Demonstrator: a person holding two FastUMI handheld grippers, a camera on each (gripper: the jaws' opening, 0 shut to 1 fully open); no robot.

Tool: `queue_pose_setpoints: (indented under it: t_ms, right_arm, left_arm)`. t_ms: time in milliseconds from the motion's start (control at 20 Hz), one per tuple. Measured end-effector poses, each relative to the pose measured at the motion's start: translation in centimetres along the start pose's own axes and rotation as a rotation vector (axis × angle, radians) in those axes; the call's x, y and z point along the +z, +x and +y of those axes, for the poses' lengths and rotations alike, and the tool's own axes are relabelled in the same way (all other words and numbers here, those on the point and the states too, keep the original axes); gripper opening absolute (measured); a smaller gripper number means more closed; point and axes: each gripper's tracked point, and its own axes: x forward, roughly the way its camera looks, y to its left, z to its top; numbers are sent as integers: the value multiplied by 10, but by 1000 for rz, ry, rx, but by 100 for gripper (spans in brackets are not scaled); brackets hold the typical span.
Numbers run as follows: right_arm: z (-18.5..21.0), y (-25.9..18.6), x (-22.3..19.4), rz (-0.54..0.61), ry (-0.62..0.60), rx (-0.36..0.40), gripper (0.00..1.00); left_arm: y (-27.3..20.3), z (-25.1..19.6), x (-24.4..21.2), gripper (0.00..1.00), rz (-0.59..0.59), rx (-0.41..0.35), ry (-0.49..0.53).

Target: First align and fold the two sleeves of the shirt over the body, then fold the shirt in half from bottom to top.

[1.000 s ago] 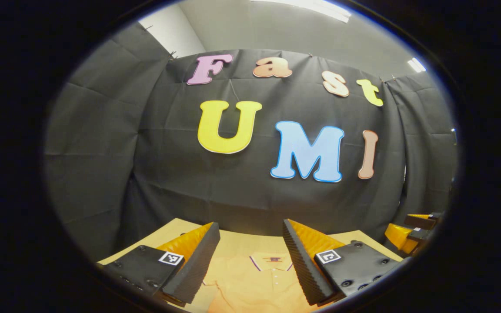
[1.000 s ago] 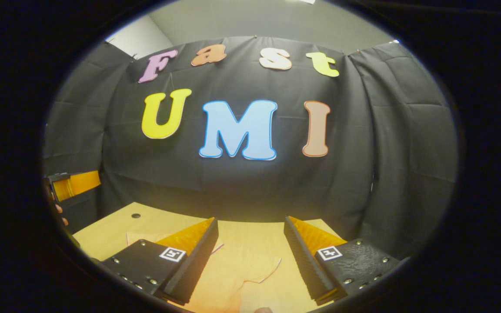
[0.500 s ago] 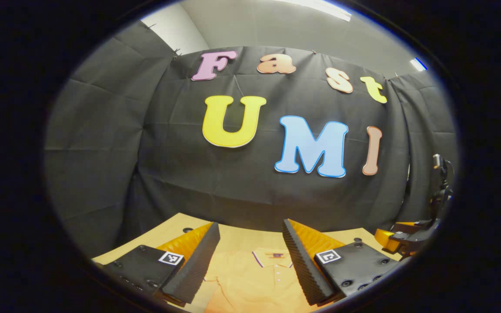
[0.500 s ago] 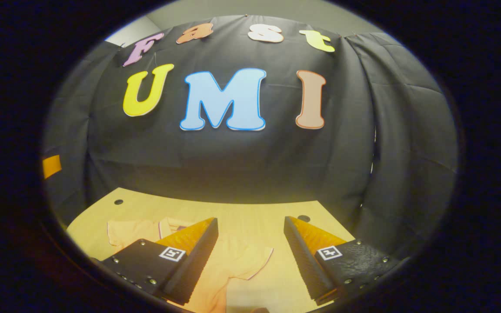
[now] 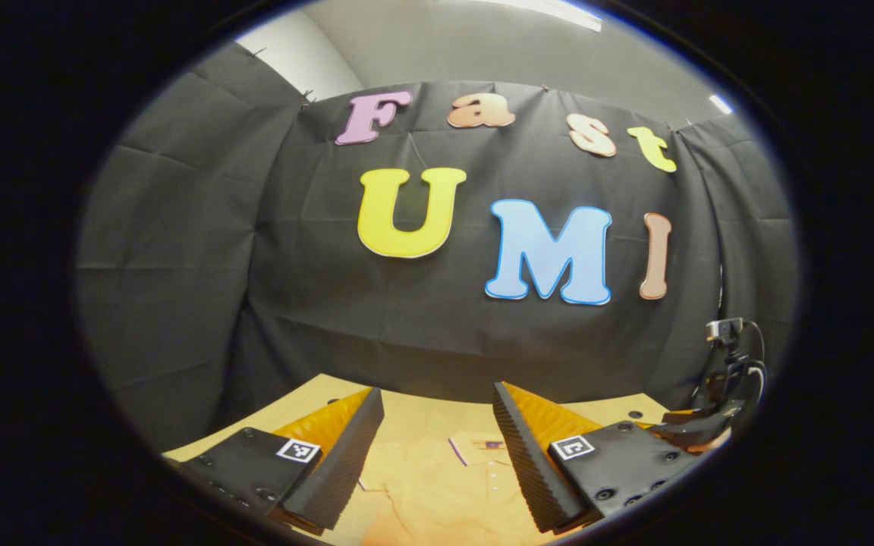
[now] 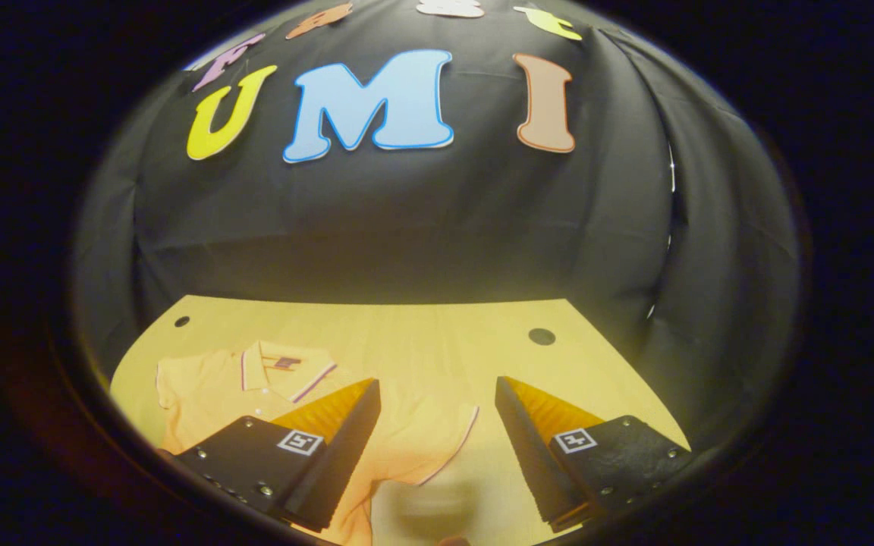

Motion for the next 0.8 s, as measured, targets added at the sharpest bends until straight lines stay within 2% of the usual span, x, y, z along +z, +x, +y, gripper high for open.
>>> queue_pose_setpoints:
  t_ms: [400,800]
  right_arm:
    - [-5,58,-54,152,7,-15,95]
    - [-21,97,-96,289,75,-62,95]
  left_arm:
    - [-7,2,-10,93,25,35,43]
    - [-16,4,-19,94,56,58,41]
